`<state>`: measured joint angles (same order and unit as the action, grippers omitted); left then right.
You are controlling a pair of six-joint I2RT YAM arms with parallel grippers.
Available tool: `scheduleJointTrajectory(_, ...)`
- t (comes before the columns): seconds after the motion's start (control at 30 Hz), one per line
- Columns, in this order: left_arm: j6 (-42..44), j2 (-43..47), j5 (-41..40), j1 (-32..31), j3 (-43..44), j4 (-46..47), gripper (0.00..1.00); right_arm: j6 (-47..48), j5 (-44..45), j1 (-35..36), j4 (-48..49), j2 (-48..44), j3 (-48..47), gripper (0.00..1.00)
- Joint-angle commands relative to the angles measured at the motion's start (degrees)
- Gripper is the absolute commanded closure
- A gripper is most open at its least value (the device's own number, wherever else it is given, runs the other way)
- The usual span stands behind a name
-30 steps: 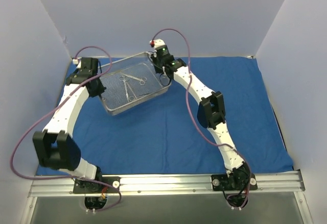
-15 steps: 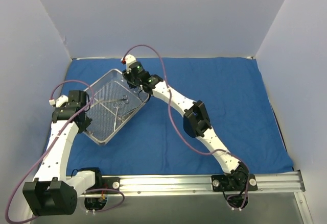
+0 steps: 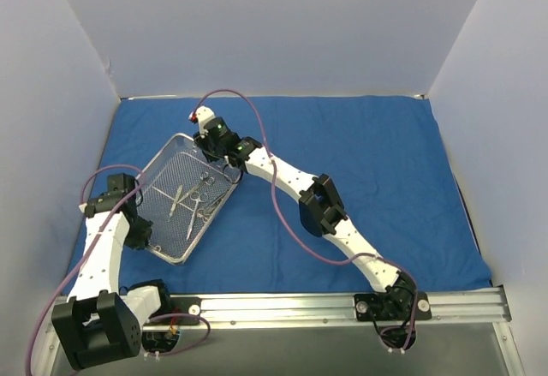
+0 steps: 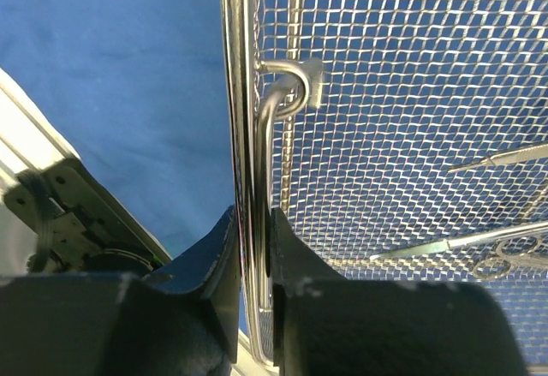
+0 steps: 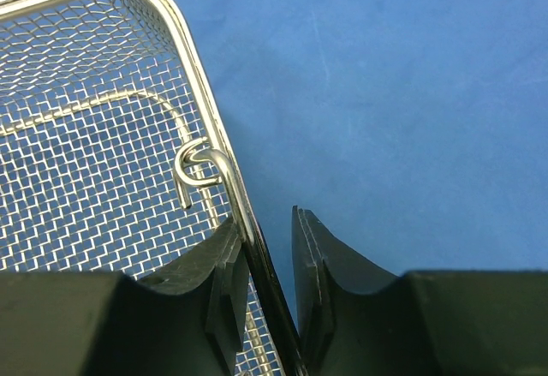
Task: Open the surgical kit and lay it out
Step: Place the container in the surgical kit.
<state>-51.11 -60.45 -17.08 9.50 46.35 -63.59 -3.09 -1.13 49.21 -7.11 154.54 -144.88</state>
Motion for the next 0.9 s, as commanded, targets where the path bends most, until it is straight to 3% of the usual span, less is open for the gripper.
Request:
scheduleJointTrajectory(0.0,-0.2,0.0,15.0,3.1,0.0,8.0,0.78,-7.0,-1.5,6.6,12.7,-1.7,-5.9,1.0)
scheduleJointTrajectory(0.23,4.4,-1.8,21.7,11.3,-0.6,9.0,0.63,-8.2,-2.2,7.0,13.3,-0.7,-5.2,1.0)
scheduleJointTrajectory(0.3,5.2,-1.0,21.3,11.9,1.6,7.5,0.49,-8.8,-2.4,7.0,13.2,-0.5,-5.1,0.96)
scheduleJointTrajectory(0.33,5.6,-1.1,21.6,12.3,2.4,7.1,0.3,-9.0,-2.4,6.9,13.2,-0.4,-5.1,0.92)
scheduleJointTrajectory(0.37,5.7,-2.0,21.5,12.5,3.2,5.8,0.26,-9.1,-2.4,6.9,13.2,-0.2,-5.1,0.79)
scheduleJointTrajectory(0.43,6.1,-2.7,22.4,12.7,4.2,5.9,0.25,-9.5,-2.6,6.8,13.3,0.1,-5.1,0.75)
scheduleJointTrajectory(0.63,8.7,-0.9,21.7,12.7,5.4,5.2,0.24,-10.4,-2.2,6.2,13.4,-0.3,-5.3,0.36)
scheduleJointTrajectory(0.67,8.9,-0.6,21.6,12.7,6.0,4.3,0.06,-10.9,-2.3,6.1,13.4,-0.6,-5.2,0.29)
scheduleJointTrajectory(0.87,9.4,0.3,18.7,12.6,8.1,0.5,0.06,-13.2,-3.4,4.6,12.8,-3.1,-3.8,0.16)
